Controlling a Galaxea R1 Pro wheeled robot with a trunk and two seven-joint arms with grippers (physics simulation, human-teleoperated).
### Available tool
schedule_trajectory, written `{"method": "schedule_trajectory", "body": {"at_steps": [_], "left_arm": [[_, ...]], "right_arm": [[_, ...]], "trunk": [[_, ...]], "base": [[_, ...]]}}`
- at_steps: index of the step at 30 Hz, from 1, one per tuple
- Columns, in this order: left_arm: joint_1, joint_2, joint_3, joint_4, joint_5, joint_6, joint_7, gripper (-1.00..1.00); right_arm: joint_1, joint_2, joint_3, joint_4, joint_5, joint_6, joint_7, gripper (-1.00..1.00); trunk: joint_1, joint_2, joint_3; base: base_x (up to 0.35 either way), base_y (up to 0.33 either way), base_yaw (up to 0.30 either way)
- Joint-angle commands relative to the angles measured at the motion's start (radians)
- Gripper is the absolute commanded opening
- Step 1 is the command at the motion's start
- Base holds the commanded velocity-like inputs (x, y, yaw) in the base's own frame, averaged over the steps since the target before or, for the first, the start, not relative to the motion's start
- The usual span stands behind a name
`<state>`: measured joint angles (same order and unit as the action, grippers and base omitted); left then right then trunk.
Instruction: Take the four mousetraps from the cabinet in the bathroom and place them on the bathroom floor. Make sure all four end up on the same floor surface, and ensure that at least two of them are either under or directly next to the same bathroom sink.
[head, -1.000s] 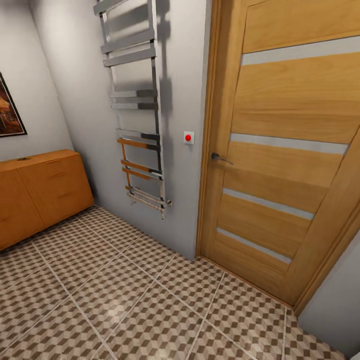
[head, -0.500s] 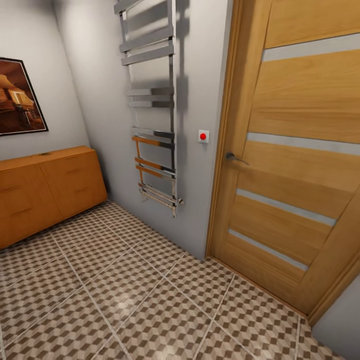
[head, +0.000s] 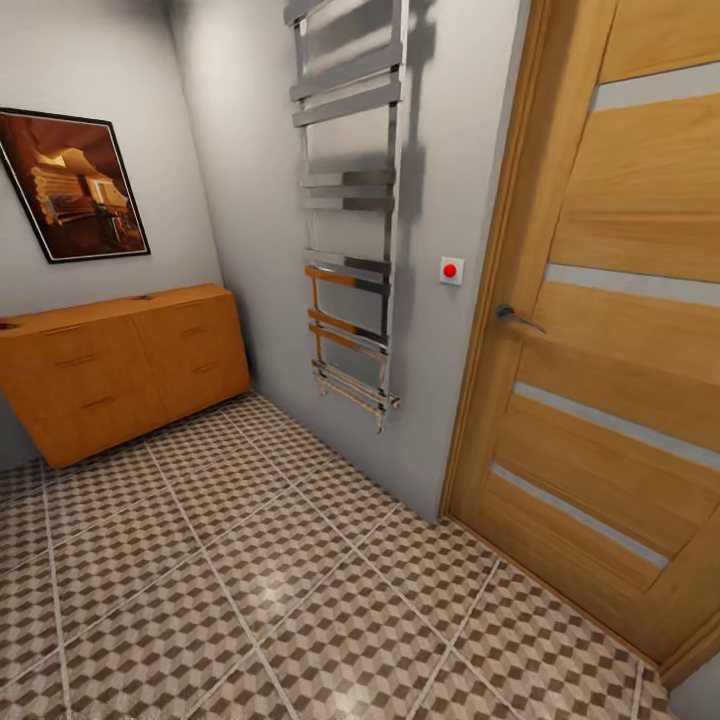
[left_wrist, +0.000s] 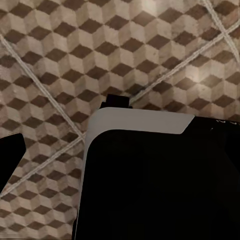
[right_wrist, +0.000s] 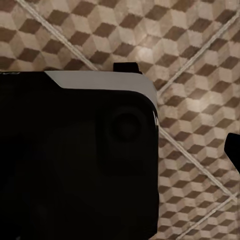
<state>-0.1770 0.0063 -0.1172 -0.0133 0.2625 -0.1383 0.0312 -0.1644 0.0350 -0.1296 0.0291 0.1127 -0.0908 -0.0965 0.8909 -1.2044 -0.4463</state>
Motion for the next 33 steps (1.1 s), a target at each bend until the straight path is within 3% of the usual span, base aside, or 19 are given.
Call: {"method": "schedule_trajectory", "body": {"at_steps": [1, 33], "left_arm": [[0.000, 0.000, -0.009, 0.000, 0.007, -0.003, 0.003, 1.00], [0.000, 0.000, -0.008, 0.000, 0.007, -0.003, 0.003, 1.00]], "right_arm": [[-0.001, 0.000, -0.008, 0.003, 0.010, -0.006, -0.004, 1.00], [-0.001, -0.004, -0.010, 0.003, 0.008, -0.006, -0.010, 1.00]], "trunk": [[0.000, -0.001, -0.002], [0.000, -0.001, -0.006]], "base": [[0.000, 0.000, 0.259], [0.000, 0.000, 0.272]]}}
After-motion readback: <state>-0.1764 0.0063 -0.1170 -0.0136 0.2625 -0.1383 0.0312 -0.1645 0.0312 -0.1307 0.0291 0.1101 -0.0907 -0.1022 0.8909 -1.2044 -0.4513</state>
